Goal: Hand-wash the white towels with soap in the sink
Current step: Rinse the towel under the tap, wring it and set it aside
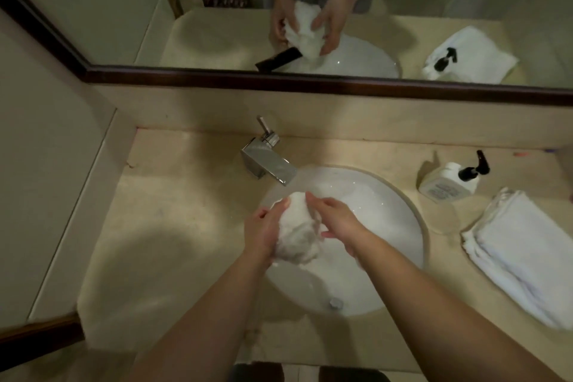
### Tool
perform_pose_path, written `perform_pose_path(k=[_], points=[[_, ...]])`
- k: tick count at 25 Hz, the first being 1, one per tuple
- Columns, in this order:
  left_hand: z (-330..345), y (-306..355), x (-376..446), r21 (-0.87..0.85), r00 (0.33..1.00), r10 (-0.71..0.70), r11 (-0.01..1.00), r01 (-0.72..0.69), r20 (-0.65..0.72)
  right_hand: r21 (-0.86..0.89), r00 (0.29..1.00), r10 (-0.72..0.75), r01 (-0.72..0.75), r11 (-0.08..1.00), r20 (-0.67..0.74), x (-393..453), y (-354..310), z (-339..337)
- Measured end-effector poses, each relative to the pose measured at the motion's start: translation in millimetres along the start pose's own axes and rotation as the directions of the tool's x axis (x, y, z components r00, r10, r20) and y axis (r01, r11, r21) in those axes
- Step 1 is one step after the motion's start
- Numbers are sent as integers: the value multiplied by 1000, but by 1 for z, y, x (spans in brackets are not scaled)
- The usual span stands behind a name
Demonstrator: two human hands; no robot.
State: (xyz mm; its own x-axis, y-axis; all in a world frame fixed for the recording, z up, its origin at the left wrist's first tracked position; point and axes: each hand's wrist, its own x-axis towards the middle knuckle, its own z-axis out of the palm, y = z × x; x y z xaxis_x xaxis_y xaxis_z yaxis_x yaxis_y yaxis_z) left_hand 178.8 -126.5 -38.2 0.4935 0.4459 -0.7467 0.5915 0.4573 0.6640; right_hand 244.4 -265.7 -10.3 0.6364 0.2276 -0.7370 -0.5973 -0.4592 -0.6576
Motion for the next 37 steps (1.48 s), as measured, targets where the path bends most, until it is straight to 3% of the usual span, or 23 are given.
perform_pose_path(k=[8, 11, 16, 19, 23, 26, 28, 31, 33, 37], points=[[21, 70, -59, 30, 952, -10, 1000, 1, 305, 384, 994, -40, 76, 920, -100, -79, -14, -20], [23, 101, -72, 8, 905, 40, 999, -48, 423, 486, 982, -145, 184, 855, -118, -91, -24, -17], [16, 132, -90, 182, 813, 53, 964, -193, 581, 497, 902, -218, 393, 774, -373, -107, -57, -9], [10, 140, -101, 249, 764, 46, 931, -265, 644, 444, 854, -258, 466, 765, -452, -116, -65, -8], [15, 145, -118, 251, 793, 201, 879, -405, 575, 382, 822, -291, 502, 776, -489, -127, -69, -18], [24, 137, -136, 114, 793, 400, 859, -500, 459, 346, 818, -350, 526, 777, -457, -140, -75, -32], [31, 131, -149, 2, 797, 454, 868, -496, 398, 325, 829, -381, 523, 788, -410, -146, -76, -42], [45, 128, -164, -85, 828, 468, 880, -466, 307, 196, 831, -408, 503, 842, -378, -155, -76, -58], [56, 130, -175, -168, 850, 454, 890, -423, 265, 41, 792, -455, 514, 857, -409, -158, -77, -70], [76, 128, -199, -252, 868, 428, 895, -369, 251, 74, 695, -579, 664, 744, -426, -175, -83, -89]])
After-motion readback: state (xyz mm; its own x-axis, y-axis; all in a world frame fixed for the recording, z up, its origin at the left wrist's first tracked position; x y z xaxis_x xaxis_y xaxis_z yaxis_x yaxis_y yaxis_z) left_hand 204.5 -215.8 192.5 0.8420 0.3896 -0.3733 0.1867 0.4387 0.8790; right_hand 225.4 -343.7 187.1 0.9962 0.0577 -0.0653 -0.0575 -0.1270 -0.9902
